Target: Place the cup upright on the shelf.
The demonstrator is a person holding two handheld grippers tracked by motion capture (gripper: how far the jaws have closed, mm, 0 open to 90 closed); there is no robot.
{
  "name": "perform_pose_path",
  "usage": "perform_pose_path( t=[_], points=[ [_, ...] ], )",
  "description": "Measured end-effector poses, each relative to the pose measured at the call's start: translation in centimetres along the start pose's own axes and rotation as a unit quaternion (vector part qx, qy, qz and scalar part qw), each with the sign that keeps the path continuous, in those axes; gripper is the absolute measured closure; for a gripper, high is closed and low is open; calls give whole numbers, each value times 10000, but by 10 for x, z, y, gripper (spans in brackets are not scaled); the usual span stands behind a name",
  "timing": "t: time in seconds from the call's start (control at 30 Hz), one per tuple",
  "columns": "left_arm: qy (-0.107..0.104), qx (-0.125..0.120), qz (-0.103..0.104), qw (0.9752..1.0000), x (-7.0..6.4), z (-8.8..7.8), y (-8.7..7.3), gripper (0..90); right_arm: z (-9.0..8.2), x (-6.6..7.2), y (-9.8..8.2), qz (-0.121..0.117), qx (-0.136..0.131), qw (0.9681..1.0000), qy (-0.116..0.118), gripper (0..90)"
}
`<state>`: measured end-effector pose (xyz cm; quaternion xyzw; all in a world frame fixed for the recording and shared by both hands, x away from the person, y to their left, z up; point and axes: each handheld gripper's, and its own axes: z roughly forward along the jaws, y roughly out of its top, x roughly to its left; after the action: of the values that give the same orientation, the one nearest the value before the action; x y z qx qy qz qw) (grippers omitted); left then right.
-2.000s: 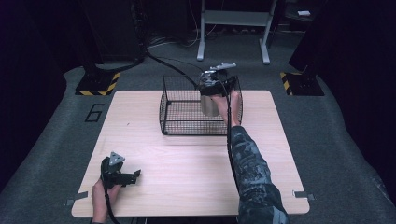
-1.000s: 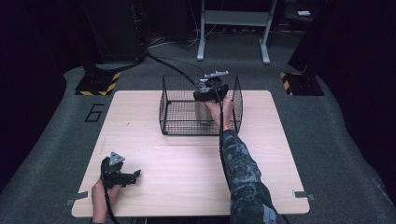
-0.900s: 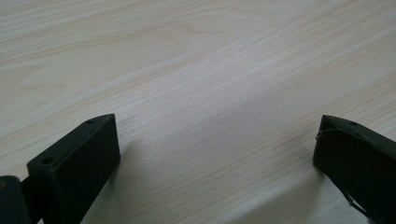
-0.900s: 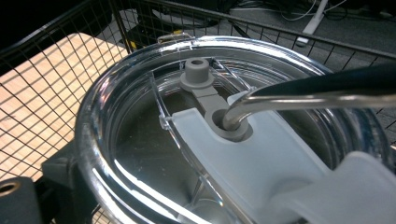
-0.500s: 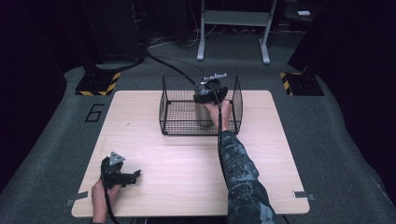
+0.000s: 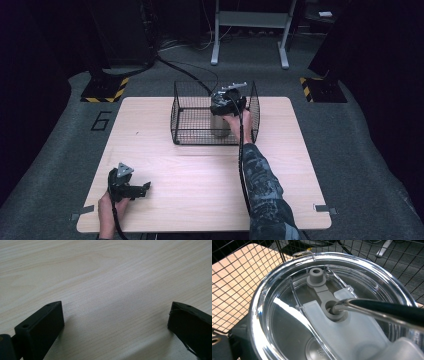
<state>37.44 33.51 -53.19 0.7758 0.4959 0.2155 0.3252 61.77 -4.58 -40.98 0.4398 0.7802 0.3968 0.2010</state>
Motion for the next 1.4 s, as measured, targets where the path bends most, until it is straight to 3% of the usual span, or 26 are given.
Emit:
perform_pose_path(
  t=[0.17, 0.43, 0.7, 0.87, 0.93, 1.03, 1.17, 1.4],
  points=[
    [-1, 1, 1, 10000, 0, 0, 0, 3, 0, 1, 0, -126, 43, 9999, 32, 34],
    [-6, 6, -9, 10000, 0, 0, 0, 3, -1, 1, 4, 79, 108, 9999, -40, 31],
    [-16, 22, -20, 10000, 0, 0, 0, 2, -6, 0, 5, 253, 298, 9992, 125, 0],
    [-8, -29, -90, 10000, -1, 0, 0, 2, -18, -2, 7, 211, 272, 9991, 233, 0],
    [3, -47, -76, 10000, -1, 1, 0, 3, -23, -1, 7, 313, 242, 9989, 263, 0],
    [17, -49, -65, 10000, -1, 1, 0, 2, -35, -2, 6, 180, 245, 9993, 239, 0],
    [8, -50, -68, 10000, -1, 1, 0, 2, -48, -2, 3, 247, 200, 9992, 221, 0],
    [-7, -29, -89, 10000, -1, 0, 0, 2, -73, -3, -6, 138, 149, 9994, 291, 0]
  ],
)
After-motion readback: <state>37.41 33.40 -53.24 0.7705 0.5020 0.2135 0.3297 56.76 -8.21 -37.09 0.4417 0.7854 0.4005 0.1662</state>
